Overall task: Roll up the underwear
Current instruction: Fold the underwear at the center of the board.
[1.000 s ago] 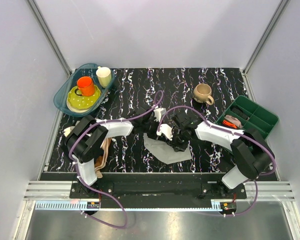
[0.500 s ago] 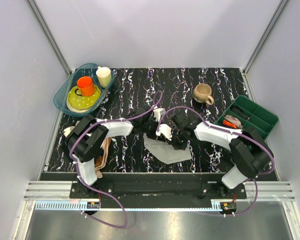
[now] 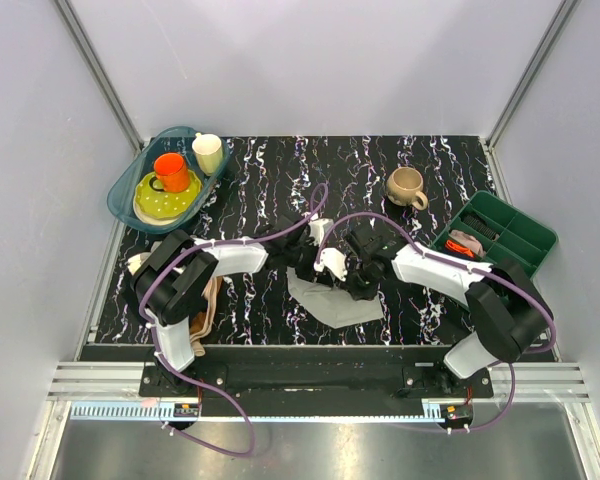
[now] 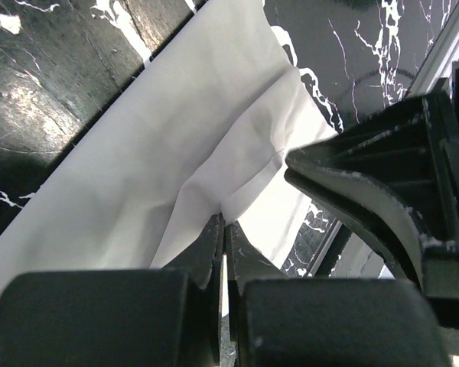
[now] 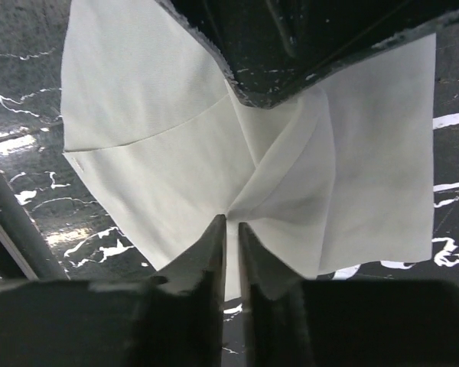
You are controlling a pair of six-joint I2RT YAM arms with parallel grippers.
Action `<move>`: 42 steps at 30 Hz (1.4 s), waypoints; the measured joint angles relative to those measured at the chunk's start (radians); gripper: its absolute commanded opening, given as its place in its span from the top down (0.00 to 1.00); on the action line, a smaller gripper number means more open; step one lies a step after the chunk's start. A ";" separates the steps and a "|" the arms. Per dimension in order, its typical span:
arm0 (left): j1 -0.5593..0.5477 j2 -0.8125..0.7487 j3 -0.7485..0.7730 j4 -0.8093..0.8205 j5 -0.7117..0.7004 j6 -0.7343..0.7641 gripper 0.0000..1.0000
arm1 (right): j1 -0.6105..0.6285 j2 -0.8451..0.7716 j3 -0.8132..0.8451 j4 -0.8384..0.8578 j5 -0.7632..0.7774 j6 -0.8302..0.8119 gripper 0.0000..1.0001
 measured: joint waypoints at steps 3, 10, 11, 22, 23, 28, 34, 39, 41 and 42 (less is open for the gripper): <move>0.001 0.000 0.000 -0.002 0.001 0.001 1.00 | 0.001 0.000 0.000 0.004 0.013 0.005 0.63; 0.004 0.000 0.000 -0.006 0.001 0.002 1.00 | 0.002 0.003 0.000 0.026 0.028 0.017 0.56; 0.005 0.000 0.000 -0.006 0.000 0.002 1.00 | 0.002 0.006 0.000 0.030 0.029 0.018 0.57; 0.019 0.000 0.000 -0.040 -0.018 -0.003 1.00 | 0.004 0.044 0.000 0.079 0.029 0.016 0.71; 0.019 0.000 0.000 -0.042 -0.019 -0.004 1.00 | 0.004 0.046 0.000 0.079 0.029 0.015 0.76; 0.019 0.005 0.000 -0.045 -0.022 -0.005 1.00 | 0.004 0.050 0.000 0.077 0.030 0.015 0.90; 0.014 0.006 0.003 -0.044 -0.013 -0.004 1.00 | 0.004 0.031 0.000 0.055 0.037 0.013 0.95; -0.001 0.005 0.020 -0.040 0.017 0.000 1.00 | 0.004 -0.026 0.000 0.002 0.065 0.014 0.96; -0.003 0.005 0.023 -0.038 0.026 0.000 1.00 | 0.004 -0.044 0.000 -0.013 0.068 0.013 0.96; -0.005 0.003 0.023 -0.038 0.031 0.000 1.00 | 0.004 -0.052 0.000 -0.020 0.068 0.011 0.96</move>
